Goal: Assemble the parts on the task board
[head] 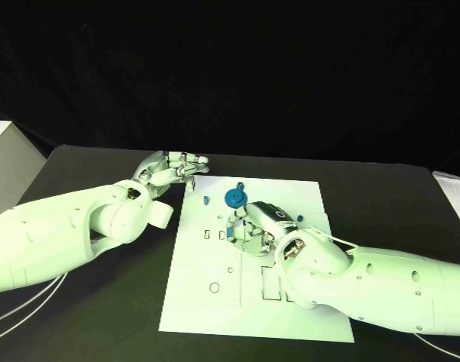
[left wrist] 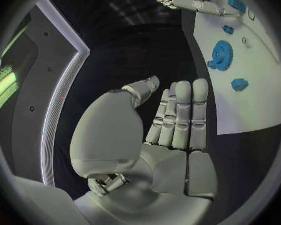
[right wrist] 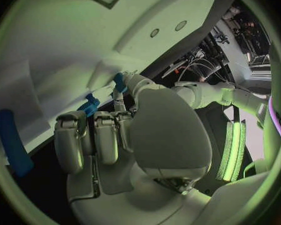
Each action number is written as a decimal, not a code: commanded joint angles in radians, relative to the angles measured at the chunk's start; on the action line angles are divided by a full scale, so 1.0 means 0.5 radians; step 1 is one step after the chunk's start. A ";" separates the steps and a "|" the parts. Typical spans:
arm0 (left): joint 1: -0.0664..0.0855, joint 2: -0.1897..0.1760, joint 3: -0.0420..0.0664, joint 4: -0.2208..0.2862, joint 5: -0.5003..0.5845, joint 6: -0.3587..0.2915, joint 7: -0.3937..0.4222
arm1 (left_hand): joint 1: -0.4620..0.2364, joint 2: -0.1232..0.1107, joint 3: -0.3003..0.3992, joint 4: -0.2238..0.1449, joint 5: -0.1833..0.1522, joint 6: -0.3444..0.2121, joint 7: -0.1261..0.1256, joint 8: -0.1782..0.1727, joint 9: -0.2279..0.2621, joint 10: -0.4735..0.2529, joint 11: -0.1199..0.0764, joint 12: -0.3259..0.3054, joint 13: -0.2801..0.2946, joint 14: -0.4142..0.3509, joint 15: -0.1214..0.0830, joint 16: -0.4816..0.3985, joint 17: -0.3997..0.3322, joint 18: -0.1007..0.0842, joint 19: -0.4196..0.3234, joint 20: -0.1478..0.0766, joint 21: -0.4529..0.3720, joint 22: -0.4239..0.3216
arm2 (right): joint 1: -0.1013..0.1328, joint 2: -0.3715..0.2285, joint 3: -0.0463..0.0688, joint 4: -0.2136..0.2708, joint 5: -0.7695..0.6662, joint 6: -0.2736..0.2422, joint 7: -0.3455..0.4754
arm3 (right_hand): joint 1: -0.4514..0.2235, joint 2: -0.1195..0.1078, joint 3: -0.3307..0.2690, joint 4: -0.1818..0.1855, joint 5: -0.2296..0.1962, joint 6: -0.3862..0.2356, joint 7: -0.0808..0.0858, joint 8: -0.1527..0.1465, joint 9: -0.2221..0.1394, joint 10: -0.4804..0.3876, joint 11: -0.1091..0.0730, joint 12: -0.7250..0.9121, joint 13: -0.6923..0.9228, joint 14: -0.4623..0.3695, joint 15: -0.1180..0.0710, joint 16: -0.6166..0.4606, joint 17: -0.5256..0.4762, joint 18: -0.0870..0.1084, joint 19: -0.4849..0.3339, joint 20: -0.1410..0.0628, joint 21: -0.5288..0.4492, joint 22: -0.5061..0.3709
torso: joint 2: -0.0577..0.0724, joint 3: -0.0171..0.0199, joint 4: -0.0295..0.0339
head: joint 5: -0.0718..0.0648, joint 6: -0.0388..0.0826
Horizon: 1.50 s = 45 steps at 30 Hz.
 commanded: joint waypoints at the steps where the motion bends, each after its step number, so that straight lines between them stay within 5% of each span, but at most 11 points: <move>1: 0.001 0.002 0.001 0.003 0.007 0.040 0.007 | -0.019 0.003 0.003 0.013 -0.003 -0.008 0.003 -0.001 0.002 -0.008 -0.006 0.008 0.001 -0.001 0.007 0.010 -0.003 -0.004 -0.005 0.004 0.009 0.002 | -0.007 0.003 -0.003 -0.003 -0.035 0.018 -0.001 | -0.021 -0.003 0.013 0.001 -0.012 -0.012 0.003 0.008 -0.002 0.091 0.007 0.001 0.398 0.203 0.013 0.002 0.491 -0.029 0.206 0.005 0.011 0.526 | 0.000 0.0001 0.000 | -0.004 -0.009; 12: 0.001 0.003 0.001 0.002 0.004 0.049 0.006 | -0.022 0.003 0.001 0.015 -0.003 -0.009 0.002 0.000 0.003 -0.011 -0.007 0.008 0.001 -0.003 0.006 0.012 -0.006 -0.004 -0.006 0.004 0.013 0.006 | -0.008 0.004 -0.003 -0.001 -0.041 0.025 0.000 | -0.027 -0.006 0.015 0.002 -0.013 -0.018 0.005 0.006 -0.004 0.091 0.009 0.001 0.397 0.202 0.014 0.000 0.486 -0.029 0.206 0.007 0.011 0.526 | 0.002 0.0008 0.000 | -0.007 -0.003; 31: 0.000 0.002 0.000 -0.001 0.003 0.052 0.004 | -0.022 0.003 0.001 0.015 -0.003 -0.009 0.002 0.000 0.003 -0.011 -0.007 0.008 0.001 -0.003 0.006 0.012 -0.006 -0.004 -0.006 0.004 0.013 0.006 | -0.010 0.005 -0.003 0.003 -0.045 0.059 -0.005 | -0.126 -0.097 -0.054 0.034 -0.088 -0.150 0.056 -0.058 -0.055 0.012 0.056 -0.093 0.322 0.193 0.055 -0.015 0.451 -0.029 0.206 0.044 0.011 0.526 | 0.005 0.0022 0.000 | -0.014 -0.012; 38: 0.000 0.000 -0.001 -0.002 0.003 0.052 0.002 | -0.026 0.003 -0.001 0.017 -0.003 -0.010 0.002 0.000 0.004 -0.014 -0.006 0.008 0.001 -0.005 0.007 0.013 -0.007 -0.004 -0.007 0.005 0.016 0.008 | -0.010 0.002 -0.003 0.006 -0.048 0.048 -0.017 | -0.162 -0.098 -0.206 0.095 -0.115 -0.189 0.063 -0.074 -0.071 -0.018 0.064 -0.128 0.293 0.191 0.064 -0.019 0.445 -0.029 0.206 0.055 0.011 0.526 | 0.006 0.0024 -0.002 | -0.015 -0.014; 41: 0.000 0.000 -0.001 -0.001 0.000 0.054 0.001 | -0.026 0.002 -0.001 0.017 -0.003 -0.010 0.002 0.000 0.004 -0.015 -0.006 0.008 0.001 -0.005 0.007 0.013 -0.007 -0.005 -0.007 0.005 0.016 0.008 | -0.010 0.000 -0.003 0.011 -0.051 0.029 -0.023 | -0.138 -0.049 -0.393 0.138 -0.258 -0.231 0.073 -0.093 -0.088 -0.072 0.073 -0.192 0.239 0.187 0.072 -0.026 0.429 -0.026 0.200 0.062 0.000 0.519 | 0.006 0.0029 -0.002 | -0.011 -0.010; 45: 0.000 0.000 -0.001 0.000 -0.016 0.053 -0.005 | -0.031 -0.001 -0.006 0.019 -0.003 -0.015 0.002 -0.001 0.004 -0.019 -0.005 0.007 0.001 0.007 0.007 0.025 -0.007 -0.008 0.002 0.005 0.027 0.025 | -0.010 -0.012 -0.003 0.034 -0.055 -0.013 -0.024 | -0.128 -0.003 -0.545 0.145 -0.297 -0.231 0.075 -0.095 -0.095 -0.081 0.076 -0.201 0.226 0.185 0.074 -0.031 0.420 -0.022 0.194 0.066 -0.014 0.509 | 0.005 0.0035 0.000 | -0.012 -0.019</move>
